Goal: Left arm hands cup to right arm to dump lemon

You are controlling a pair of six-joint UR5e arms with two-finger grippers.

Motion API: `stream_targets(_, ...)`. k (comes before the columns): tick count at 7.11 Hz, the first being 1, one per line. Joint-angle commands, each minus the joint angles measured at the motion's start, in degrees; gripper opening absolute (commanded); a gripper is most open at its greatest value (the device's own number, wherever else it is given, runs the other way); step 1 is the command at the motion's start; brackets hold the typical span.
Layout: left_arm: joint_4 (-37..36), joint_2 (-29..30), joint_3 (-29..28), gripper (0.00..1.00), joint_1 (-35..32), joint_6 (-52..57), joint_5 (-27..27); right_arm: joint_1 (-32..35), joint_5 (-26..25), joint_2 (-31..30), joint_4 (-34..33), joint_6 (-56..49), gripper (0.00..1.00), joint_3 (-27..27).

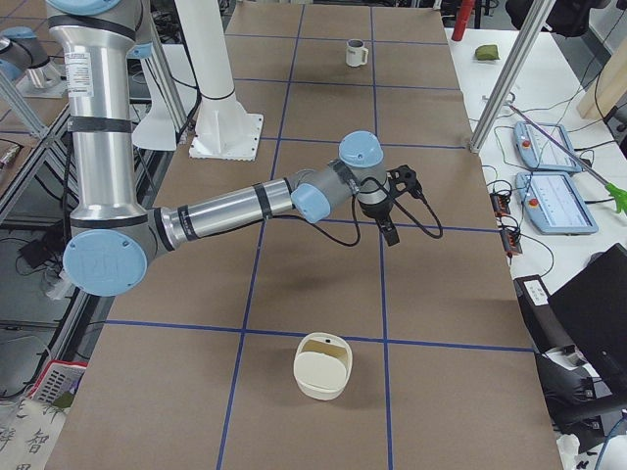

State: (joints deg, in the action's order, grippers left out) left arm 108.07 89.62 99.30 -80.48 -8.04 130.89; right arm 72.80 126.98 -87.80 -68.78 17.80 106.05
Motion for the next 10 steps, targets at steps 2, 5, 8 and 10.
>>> stream_targets(2, 10.5, -1.1, -2.4, 1.00, 12.5, -23.1, -3.9, -7.6, -4.4, 3.3, 0.6, 9.4, 1.00, 0.6)
stream_targets(5, 19.5, -1.0, -7.8, 1.00, 18.5, -31.0, -8.1, -7.7, -4.5, 3.8, 0.6, 9.4, 1.00, 0.6)
stream_targets(8, 22.9, -0.9, -9.0, 0.00, 18.8, -30.4, -8.1, -7.6, -4.5, 3.8, 0.6, 9.4, 1.00, 0.6)
stream_targets(10, 22.9, -1.0, -8.1, 0.00, 18.8, -30.2, -7.5, -7.6, -4.5, 3.7, 0.6, 9.4, 1.00, 0.6)
